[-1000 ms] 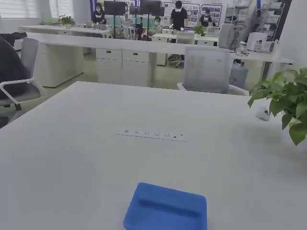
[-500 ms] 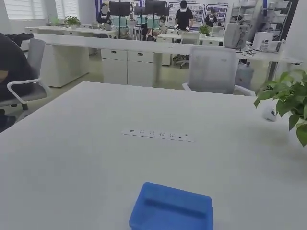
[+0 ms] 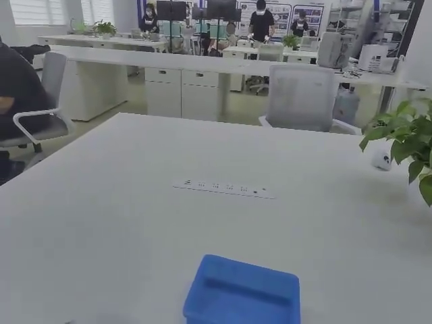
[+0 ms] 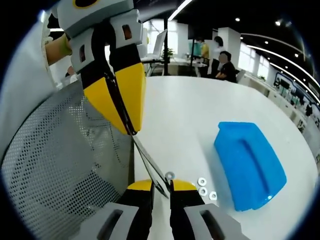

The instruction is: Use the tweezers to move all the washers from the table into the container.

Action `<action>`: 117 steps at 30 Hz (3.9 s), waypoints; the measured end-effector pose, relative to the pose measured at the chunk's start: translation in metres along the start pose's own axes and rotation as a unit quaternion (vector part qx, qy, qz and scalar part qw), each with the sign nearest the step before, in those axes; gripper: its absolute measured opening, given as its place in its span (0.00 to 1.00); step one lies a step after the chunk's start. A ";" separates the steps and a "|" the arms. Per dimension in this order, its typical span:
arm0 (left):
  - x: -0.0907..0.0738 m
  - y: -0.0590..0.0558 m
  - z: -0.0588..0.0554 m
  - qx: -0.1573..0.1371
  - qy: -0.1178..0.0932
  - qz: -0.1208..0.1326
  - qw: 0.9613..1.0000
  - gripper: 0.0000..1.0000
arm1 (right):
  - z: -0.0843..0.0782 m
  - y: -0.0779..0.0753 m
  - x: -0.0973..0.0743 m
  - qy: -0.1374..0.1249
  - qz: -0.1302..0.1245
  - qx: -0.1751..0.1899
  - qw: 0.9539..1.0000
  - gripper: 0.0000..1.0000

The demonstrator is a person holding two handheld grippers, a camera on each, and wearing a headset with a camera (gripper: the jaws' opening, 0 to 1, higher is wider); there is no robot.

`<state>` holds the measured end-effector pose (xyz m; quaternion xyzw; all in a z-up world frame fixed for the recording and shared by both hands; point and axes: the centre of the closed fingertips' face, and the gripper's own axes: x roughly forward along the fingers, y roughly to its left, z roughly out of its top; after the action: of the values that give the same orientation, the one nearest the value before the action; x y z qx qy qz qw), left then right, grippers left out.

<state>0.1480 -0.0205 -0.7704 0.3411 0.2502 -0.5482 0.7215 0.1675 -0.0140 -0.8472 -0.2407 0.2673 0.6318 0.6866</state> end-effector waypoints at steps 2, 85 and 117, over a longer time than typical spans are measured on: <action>-0.003 0.003 -0.002 -0.001 0.002 0.003 1.000 0.00 | 0.004 0.000 0.003 -0.005 -0.002 -0.002 1.000 0.08; -0.060 0.075 -0.060 -0.365 -0.198 0.291 0.862 0.66 | 0.030 -0.014 0.011 -0.092 -0.003 0.072 0.993 0.03; -0.058 0.081 -0.069 -0.327 -0.213 0.345 0.853 0.97 | 0.040 -0.141 -0.078 -0.173 -0.156 0.224 0.946 0.03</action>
<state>0.2107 0.0819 -0.7540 0.0244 0.1216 -0.2095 0.9699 0.3061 -0.0566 -0.7661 -0.0068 0.2380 0.4726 0.8485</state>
